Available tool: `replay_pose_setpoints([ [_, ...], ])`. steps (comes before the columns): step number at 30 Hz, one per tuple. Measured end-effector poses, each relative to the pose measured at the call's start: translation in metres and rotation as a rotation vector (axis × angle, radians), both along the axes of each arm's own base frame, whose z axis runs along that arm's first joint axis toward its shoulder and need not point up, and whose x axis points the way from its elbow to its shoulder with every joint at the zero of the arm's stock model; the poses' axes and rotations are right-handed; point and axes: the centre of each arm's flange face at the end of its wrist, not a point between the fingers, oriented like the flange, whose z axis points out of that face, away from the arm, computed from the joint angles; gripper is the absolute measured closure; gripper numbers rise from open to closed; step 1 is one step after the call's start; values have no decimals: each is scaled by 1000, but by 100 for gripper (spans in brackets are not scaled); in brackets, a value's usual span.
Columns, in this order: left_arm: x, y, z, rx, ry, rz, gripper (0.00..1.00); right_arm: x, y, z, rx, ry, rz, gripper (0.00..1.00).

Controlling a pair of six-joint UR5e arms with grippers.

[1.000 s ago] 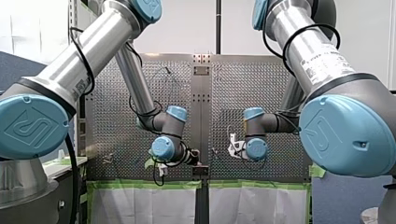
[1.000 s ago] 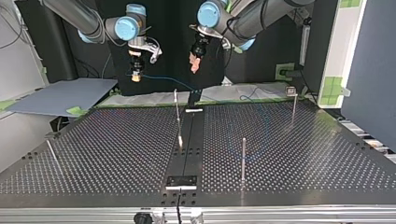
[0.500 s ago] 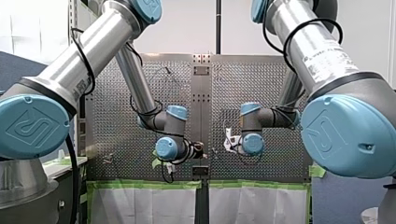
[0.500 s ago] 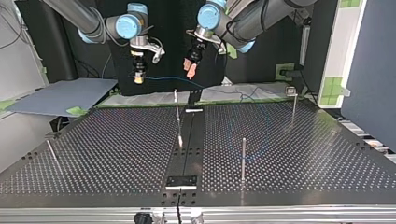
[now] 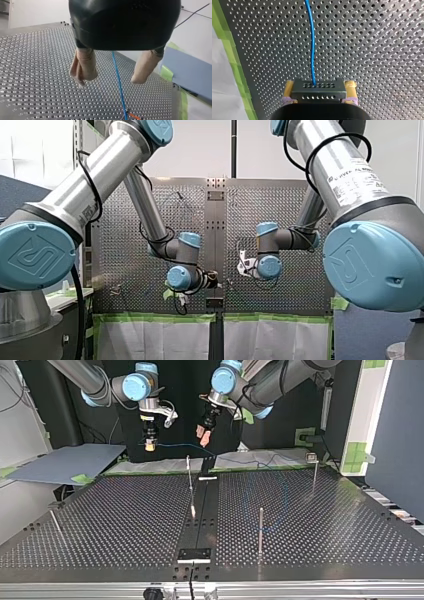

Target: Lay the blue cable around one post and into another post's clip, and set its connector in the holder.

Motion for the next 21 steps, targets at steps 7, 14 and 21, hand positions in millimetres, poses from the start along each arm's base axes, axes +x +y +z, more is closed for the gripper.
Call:
replay_pose_setpoints([
  [7,7,-5,5,-46,7,-11,0,9,9,3,-2,2,24,80],
  [14,15,0,2,-73,27,-6,0,18,18,18,-13,-9,43,80],
  [21,29,0,-19,-83,32,2,0,27,28,27,-16,-13,65,80],
])
